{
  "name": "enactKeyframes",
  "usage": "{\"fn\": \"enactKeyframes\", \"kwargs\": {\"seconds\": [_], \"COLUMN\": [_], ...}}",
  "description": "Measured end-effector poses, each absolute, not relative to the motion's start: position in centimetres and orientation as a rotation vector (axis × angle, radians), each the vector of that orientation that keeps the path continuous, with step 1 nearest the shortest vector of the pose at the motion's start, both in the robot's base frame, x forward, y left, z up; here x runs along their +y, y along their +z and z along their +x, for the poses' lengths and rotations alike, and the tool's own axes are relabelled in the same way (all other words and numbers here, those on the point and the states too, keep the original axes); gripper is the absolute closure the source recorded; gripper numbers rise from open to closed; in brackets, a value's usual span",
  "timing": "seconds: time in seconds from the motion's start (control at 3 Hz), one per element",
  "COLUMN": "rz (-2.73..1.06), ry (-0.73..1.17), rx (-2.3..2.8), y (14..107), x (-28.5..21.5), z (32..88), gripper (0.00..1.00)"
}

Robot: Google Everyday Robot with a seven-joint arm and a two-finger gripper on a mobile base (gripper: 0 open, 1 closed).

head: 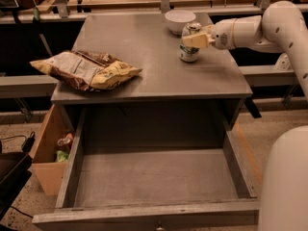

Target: Pick 7up can from top drawer and place on counter

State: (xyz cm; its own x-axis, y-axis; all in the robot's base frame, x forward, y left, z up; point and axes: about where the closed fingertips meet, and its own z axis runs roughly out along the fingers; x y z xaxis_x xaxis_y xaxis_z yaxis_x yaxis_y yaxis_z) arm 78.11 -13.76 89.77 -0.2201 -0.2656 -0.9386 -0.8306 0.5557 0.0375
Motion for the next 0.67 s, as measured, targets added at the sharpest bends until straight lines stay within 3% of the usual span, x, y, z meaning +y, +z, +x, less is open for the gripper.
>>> {"fn": "enactKeyframes", "kwargs": {"seconds": [0.67], "rz": [-0.919], "ry": [0.698], "rx": [1.762], "y": [89.38], "x": [-12.99], "z": [78.24], "gripper": [0.01]}}
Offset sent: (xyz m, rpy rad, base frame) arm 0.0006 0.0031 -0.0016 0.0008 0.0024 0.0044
